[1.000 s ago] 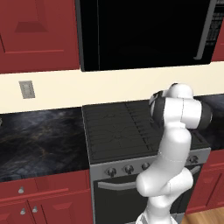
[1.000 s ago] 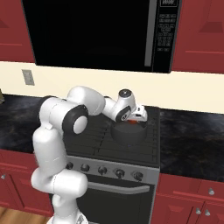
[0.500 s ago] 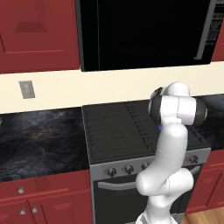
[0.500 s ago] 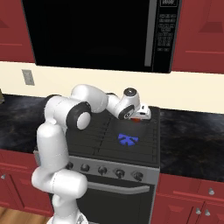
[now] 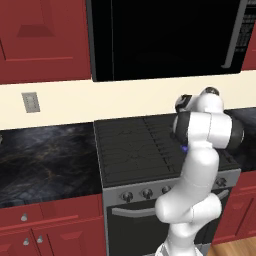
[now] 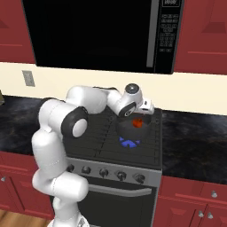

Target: Turn on the burner for the pot on the stove. Wait thirty seconds for the pot to heat up. Then add the tomato to the pot.

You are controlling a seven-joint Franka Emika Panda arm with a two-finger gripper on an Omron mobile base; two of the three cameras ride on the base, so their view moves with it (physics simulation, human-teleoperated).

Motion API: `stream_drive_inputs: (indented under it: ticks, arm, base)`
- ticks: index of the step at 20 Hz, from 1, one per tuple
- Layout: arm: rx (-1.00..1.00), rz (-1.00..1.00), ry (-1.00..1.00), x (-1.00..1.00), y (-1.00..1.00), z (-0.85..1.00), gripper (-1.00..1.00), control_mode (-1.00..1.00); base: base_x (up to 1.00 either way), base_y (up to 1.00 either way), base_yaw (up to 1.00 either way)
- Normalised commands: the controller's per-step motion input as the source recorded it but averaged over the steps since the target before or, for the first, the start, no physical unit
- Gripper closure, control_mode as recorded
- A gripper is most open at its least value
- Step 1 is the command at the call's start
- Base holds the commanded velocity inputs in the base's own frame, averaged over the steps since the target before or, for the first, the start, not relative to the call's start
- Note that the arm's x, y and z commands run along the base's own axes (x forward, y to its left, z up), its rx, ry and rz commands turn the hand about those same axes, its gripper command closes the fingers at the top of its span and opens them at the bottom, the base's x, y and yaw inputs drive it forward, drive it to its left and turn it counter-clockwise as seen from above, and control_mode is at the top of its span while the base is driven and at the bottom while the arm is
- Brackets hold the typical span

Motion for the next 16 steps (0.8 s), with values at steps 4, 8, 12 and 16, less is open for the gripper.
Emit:
stream_drive_inputs:
  ticks: [4,8,12,16]
  arm:
    - [0.0,-0.08,-0.25,-0.43,0.05,1.0,-1.0,-1.0]
    - [0.01,-0.07,-0.16,-1.0,-0.04,0.84,-1.0,-1.0]
    - [0.01,-0.04,-0.19,-1.0,-0.19,0.27,-1.0,-1.0]
    - [0.0,0.0,-0.18,-1.0,-0.26,-0.34,-1.0,-1.0]
  base:
    - [0.0,0.0,0.0]
    - [0.0,0.0,0.0]
    - [0.0,0.0,0.0]
    - [0.0,0.0,0.0]
